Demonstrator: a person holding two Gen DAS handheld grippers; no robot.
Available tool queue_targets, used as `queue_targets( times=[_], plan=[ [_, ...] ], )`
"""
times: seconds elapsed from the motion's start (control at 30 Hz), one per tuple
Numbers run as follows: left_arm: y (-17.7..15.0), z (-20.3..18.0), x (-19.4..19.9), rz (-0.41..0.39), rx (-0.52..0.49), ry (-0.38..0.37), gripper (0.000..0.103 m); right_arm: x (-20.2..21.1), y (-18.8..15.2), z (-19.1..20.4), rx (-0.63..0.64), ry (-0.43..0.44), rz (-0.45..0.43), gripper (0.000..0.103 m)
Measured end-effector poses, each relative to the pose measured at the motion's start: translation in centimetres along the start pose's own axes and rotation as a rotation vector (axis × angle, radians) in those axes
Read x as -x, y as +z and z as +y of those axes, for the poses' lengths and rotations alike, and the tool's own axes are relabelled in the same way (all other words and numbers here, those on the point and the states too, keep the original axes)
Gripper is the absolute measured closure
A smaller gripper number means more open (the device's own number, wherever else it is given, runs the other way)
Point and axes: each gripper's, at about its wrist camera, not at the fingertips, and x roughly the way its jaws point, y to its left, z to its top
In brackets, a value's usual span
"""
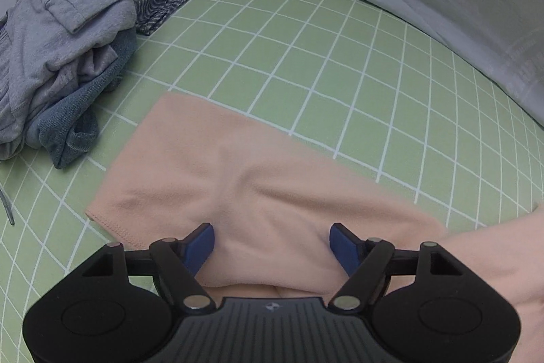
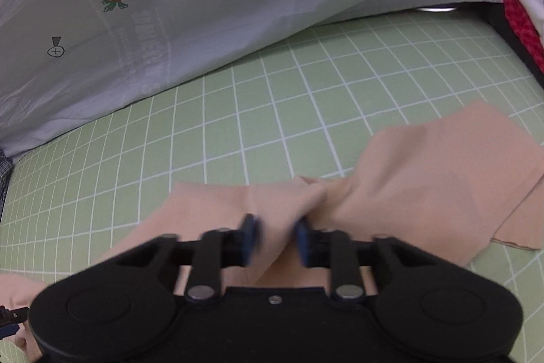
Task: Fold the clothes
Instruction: 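Grasp the sleeve with the right gripper and lay it across the body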
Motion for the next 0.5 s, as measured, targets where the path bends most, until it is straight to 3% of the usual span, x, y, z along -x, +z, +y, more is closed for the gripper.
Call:
queue_targets(
  times=[0.13,0.27,0.43,0.5],
  plan=[
    [-0.5,-0.1,0.4,-0.004,-0.005,0.015,0.027,3.9,-1.6,0.9,0.036,0.015,-0.079,0.097],
    [-1.1,-0.5,0.7,0.003,-0.028,0.026,0.025,8.9,-5.4,1.1,0.052,-0.007,-0.128,0.097],
    [-2.1,-1.3,0.7,0.014,-0.071,0.059,0.023,7.0,-10.9,-1.0,0.024,-0.075,0.051,0.096],
    [-2.2,-1.7,1.2,0.009,-0.086,0.068,0.023,7.5,-10.8,-0.8,0.037,-0.082,0.049,0.094]
  ],
)
